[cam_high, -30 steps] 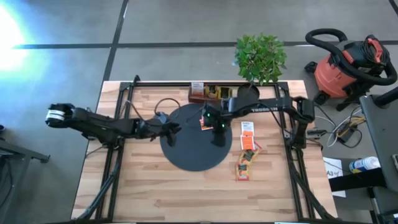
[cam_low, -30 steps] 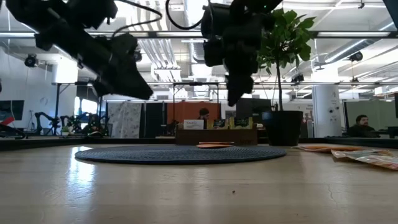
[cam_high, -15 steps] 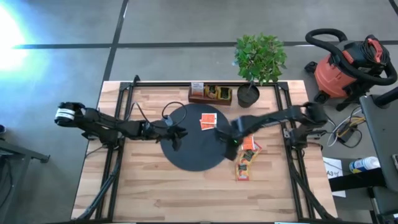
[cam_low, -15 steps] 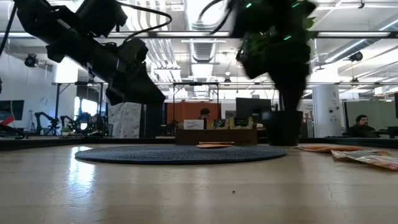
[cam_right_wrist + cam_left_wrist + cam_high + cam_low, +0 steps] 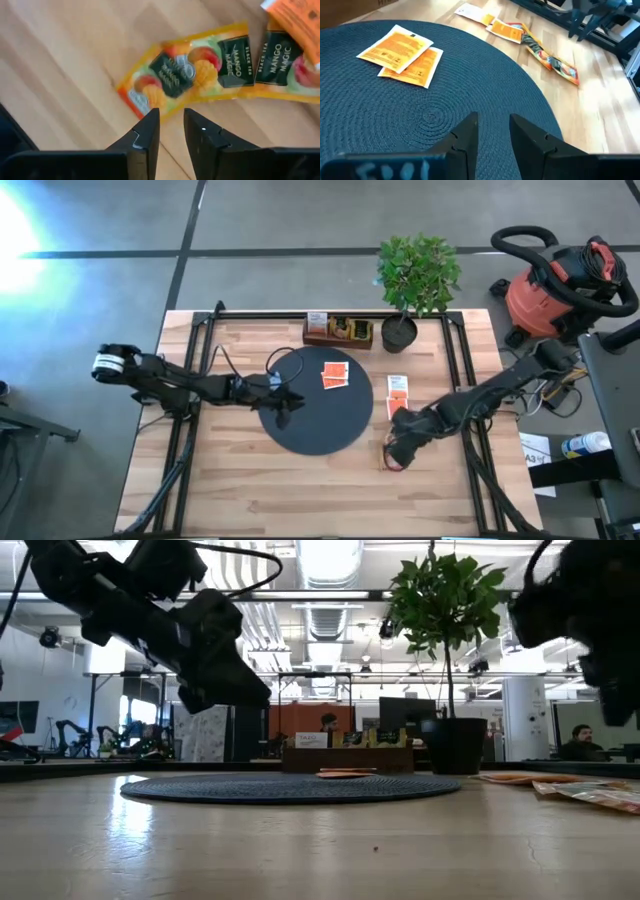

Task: Pick & Place Tea
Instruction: Put the white tea bag into the left section of the brown wooden organizer

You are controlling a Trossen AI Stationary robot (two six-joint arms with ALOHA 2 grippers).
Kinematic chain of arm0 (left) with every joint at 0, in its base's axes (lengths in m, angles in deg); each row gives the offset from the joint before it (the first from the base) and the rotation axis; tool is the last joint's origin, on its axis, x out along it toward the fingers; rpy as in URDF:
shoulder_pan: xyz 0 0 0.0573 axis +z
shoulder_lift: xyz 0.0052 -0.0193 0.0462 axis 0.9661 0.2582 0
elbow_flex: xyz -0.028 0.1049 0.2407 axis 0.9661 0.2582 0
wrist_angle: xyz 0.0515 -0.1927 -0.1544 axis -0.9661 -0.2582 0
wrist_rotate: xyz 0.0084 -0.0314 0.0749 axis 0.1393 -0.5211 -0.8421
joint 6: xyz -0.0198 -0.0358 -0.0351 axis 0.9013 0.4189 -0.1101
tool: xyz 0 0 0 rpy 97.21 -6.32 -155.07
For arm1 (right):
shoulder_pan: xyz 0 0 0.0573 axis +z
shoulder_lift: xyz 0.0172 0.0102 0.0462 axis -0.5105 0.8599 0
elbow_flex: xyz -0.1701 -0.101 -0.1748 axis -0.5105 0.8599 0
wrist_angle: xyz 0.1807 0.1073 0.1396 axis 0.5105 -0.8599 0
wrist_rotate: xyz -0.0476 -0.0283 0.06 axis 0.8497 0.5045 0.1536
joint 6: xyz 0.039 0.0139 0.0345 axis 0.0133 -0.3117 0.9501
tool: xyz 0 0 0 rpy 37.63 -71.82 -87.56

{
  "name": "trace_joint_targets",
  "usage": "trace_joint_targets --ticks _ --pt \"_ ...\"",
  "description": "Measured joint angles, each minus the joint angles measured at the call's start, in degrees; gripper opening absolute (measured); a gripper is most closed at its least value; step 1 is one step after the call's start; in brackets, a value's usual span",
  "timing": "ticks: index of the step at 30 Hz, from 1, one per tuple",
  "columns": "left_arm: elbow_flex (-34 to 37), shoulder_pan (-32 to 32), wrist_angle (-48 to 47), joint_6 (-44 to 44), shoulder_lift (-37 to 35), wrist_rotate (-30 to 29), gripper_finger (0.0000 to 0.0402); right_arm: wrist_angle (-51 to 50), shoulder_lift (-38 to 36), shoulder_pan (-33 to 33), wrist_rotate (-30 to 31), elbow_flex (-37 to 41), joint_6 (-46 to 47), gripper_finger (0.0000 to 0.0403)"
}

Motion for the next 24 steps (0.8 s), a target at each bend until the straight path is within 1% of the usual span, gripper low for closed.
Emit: trace_joint_targets --ticks 2,4,7,9,13,15,20,24 --pt "-0.31 0.33 1.85 0.00 1.16 0.00 0.0106 3.93 -0.77 -1.29 1.67 1.95 3.50 0.0092" --pt "-1.95 0.63 2.37 0.00 2.63 0.00 0.0106 8.11 -0.91 -3.52 5.04 3.11 4.59 0.0096" --pt "-5.05 1.20 2.41 -1.22 5.23 0.00 0.0106 12.95 0.07 -8.40 9.66 3.49 2.75 0.0101" --pt "-7.59 1.98 0.08 -2.83 7.06 0.00 0.0106 13.61 1.51 -12.19 11.57 2.49 1.00 0.0102" --pt "-12.51 5.27 -5.50 -3.43 10.12 0.09 0.0106 13.82 4.52 -19.45 11.94 0.78 0.84 0.0100" --pt "-14.28 7.11 -6.73 -5.09 11.72 -0.06 0.0106 16.02 5.94 -22.88 11.91 0.78 0.25 0.0097" --pt "-17.45 11.55 -7.69 -11.82 15.86 -0.07 0.0106 25.89 9.15 -30.37 11.85 1.01 2.00 0.0097" --pt "-19.65 13.26 -7.53 -17.70 18.84 0.33 0.0106 33.31 11.94 -34.63 11.84 1.01 4.13 0.0103"
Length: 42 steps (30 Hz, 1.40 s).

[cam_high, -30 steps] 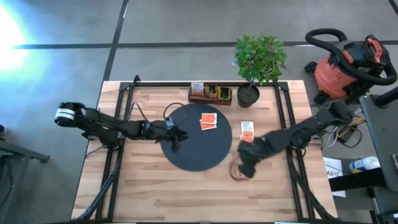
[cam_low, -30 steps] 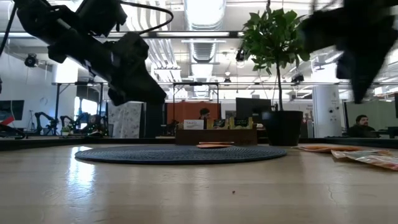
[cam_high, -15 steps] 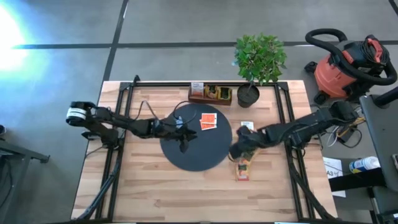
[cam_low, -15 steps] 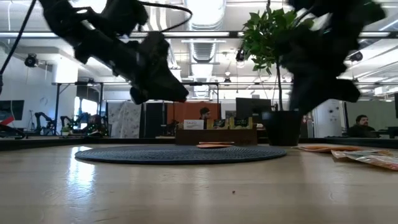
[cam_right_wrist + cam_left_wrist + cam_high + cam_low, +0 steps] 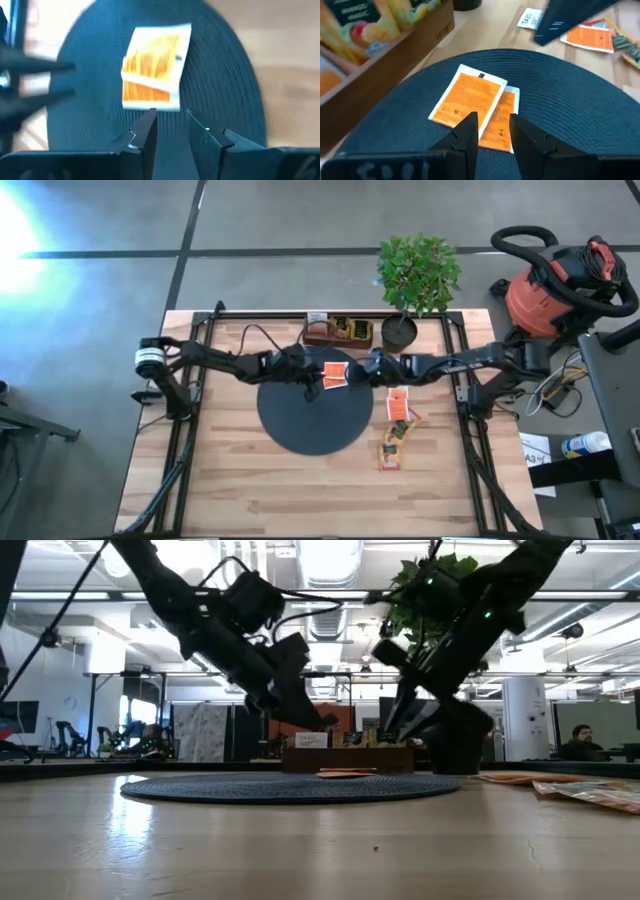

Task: Pick & Place Tea
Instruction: Put the white tea bag into the left section of the brown wooden organizer

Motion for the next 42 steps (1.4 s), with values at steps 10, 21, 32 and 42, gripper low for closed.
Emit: trace_joint_targets --ticks 10,21,32,42 --pt "-5.30 1.10 -0.35 -2.78 8.97 4.11 0.0106 4.42 8.83 -3.60 -4.34 -3.00 -1.84 0.0119" --pt "-6.16 2.15 -4.77 -3.28 11.51 4.13 0.0106 4.15 12.18 -4.02 -2.99 -5.79 -3.20 0.0125" --pt "-6.08 2.28 -4.63 -2.93 11.55 5.08 0.0106 9.59 12.25 -4.93 -2.93 -5.70 -7.19 0.0123" --pt "-6.01 2.24 -2.95 -1.62 11.60 5.99 0.0106 9.71 12.25 -6.35 -2.92 -5.70 -11.43 0.0121"
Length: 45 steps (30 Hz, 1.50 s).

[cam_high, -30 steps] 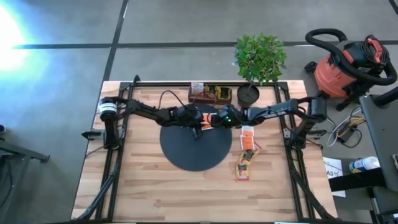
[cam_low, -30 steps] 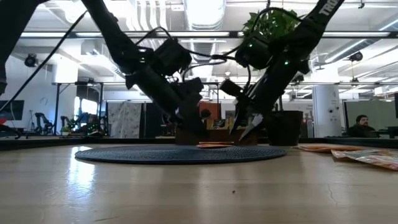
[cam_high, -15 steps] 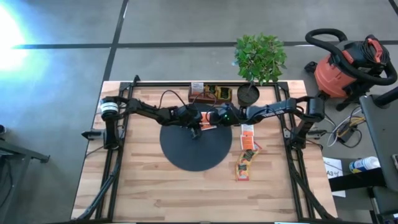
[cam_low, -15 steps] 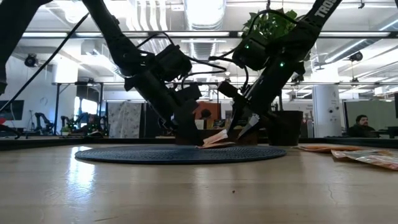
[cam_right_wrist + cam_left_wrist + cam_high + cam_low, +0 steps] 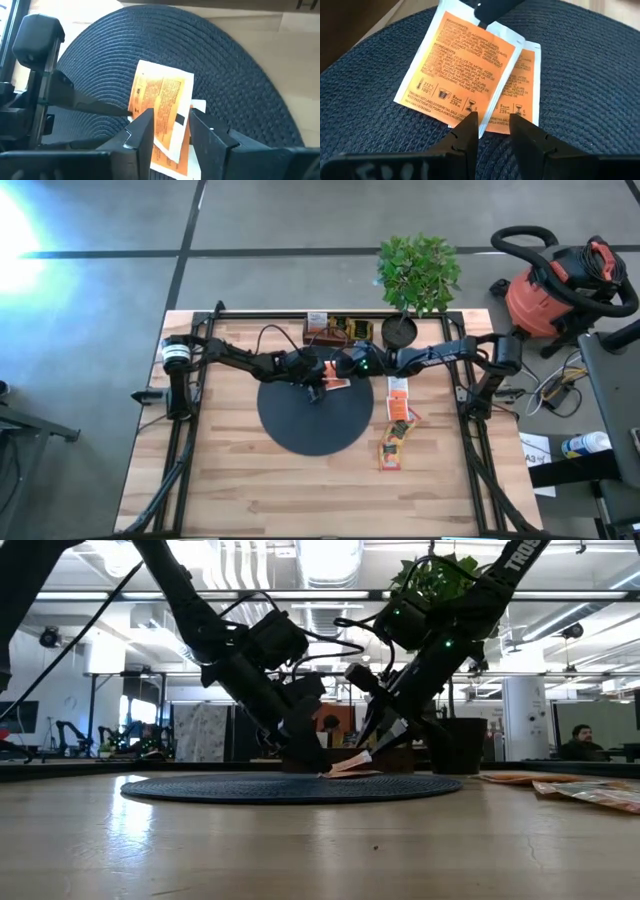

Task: Pick & Place Tea
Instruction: Put the white tea bag into the left section of the brown wooden organizer

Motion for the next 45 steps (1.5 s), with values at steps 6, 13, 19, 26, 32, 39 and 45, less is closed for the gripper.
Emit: trace_joint_targets --ticks 6,13,19,26,32,39,45 --pt "0.04 0.00 2.28 0.75 0.02 0.07 0.0106 0.06 0.02 -0.29 -0.99 0.00 -1.55 0.0107" --pt "-0.15 0.01 4.50 1.70 0.02 0.08 0.0106 0.30 0.02 -0.26 -2.99 0.00 -1.98 0.0079" --pt "-0.11 0.02 4.37 2.41 0.07 0.09 0.0106 1.87 0.07 -0.24 -3.10 0.00 -1.95 0.0068" --pt "-0.04 -0.02 3.42 2.97 0.50 0.09 0.0106 2.14 0.07 -0.24 -3.03 0.00 -2.39 0.0057" --pt "-0.46 -0.06 0.15 2.91 -5.89 0.08 0.0106 1.92 0.07 -0.24 -3.05 0.00 -2.40 0.0066" --pt "0.55 2.06 -8.09 -0.16 -7.76 -0.54 0.0106 1.23 0.07 -0.22 -7.24 0.00 -1.12 0.0085" --pt "0.92 3.21 -6.12 1.23 -2.86 0.07 0.0106 -0.61 0.07 -0.07 -6.80 0.00 0.94 0.0114"
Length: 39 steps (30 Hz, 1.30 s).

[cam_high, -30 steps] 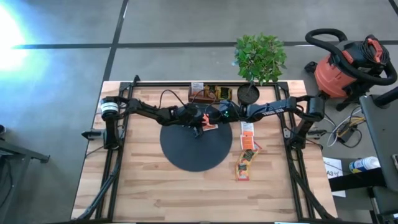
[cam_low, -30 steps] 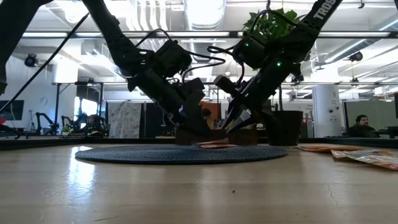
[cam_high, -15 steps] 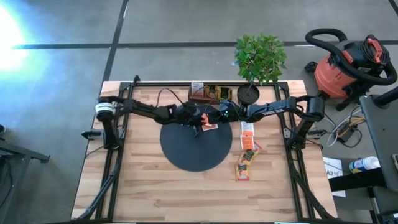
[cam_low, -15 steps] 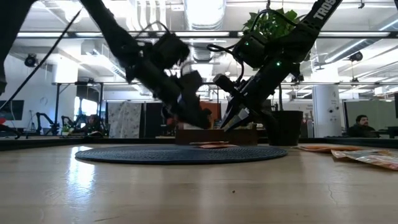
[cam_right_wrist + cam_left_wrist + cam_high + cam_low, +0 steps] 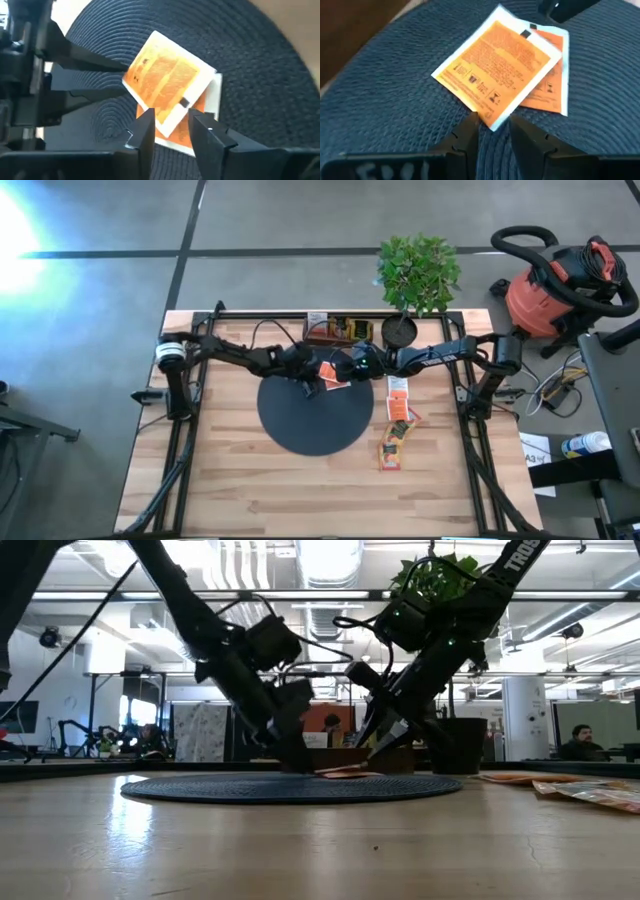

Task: Pick & Place Tea
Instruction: Put the white tea bag into the left section of the brown wooden organizer

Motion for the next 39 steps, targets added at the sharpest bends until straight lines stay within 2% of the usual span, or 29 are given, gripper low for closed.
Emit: trace_joint_targets --ticks 6,11,16,25,31,39 --pt "-0.14 0.11 4.54 1.77 2.90 1.42 0.0106 -1.83 0.00 -0.15 0.91 0.02 0.55 0.0153" --pt "-0.40 0.09 6.47 2.27 4.11 1.89 0.0106 -2.00 0.00 -0.73 3.62 0.11 -0.03 0.0170" --pt "-1.79 0.07 6.72 3.68 5.90 2.94 0.0106 -2.49 0.61 -1.80 3.61 0.33 -0.27 0.0171" --pt "-4.06 0.00 6.29 4.64 7.55 4.03 0.0106 -0.64 4.33 -2.12 -0.25 0.02 -0.03 0.0167" --pt "-3.58 -0.02 6.37 4.52 7.54 4.07 0.0106 -2.34 0.93 -2.33 -0.58 0.17 -2.55 0.0158" --pt "-3.65 -0.02 6.10 4.49 7.55 4.14 0.0106 -12.90 -2.84 -2.66 3.52 0.12 -4.06 0.0159"
